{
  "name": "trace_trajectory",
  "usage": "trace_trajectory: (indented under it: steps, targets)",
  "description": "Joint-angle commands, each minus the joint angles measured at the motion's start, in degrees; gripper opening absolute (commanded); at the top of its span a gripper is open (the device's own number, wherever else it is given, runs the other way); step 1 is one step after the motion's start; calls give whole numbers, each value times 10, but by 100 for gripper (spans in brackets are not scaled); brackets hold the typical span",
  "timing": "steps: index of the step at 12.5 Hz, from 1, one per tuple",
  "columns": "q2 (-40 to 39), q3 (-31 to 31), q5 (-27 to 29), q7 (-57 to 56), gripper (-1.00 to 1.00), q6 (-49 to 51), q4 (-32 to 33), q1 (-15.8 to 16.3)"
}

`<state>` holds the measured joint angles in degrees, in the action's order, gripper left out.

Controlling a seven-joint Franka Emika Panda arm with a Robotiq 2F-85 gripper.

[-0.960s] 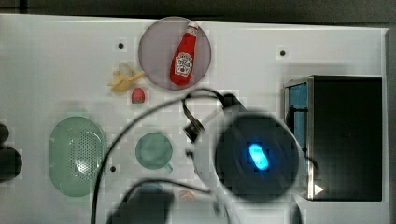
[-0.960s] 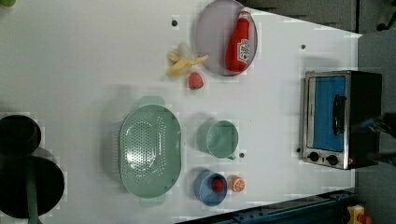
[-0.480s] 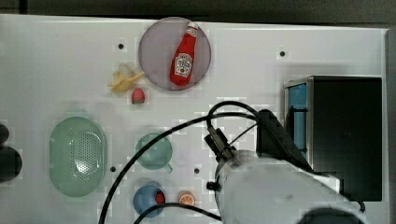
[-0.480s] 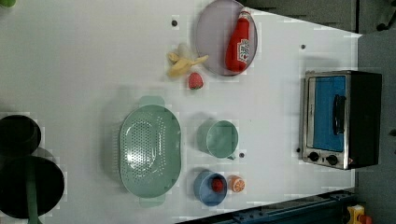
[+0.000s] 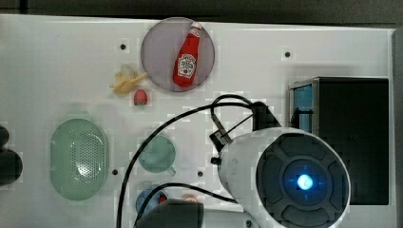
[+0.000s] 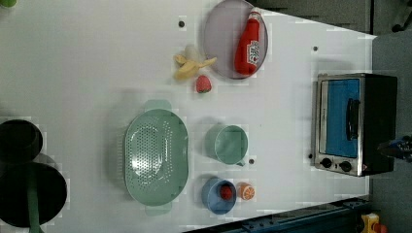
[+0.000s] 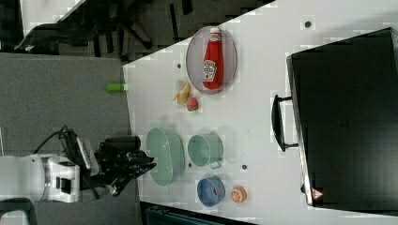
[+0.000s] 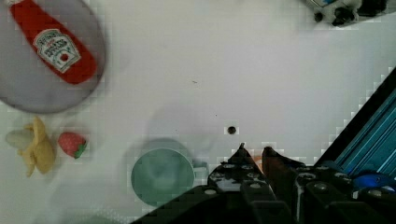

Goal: Flap open oven.

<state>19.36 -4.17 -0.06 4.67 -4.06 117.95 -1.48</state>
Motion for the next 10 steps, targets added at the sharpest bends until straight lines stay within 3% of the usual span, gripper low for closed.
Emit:
trace_trajectory:
  steps: [1,6,10]
  targets:
    - [-3,-17,-1,-12,-65,-21,6,-10]
    - [-44,-62,-51,-245,-65,-100,36,-21]
    - [-80,-115,-52,-453,-65,-192,66,-34]
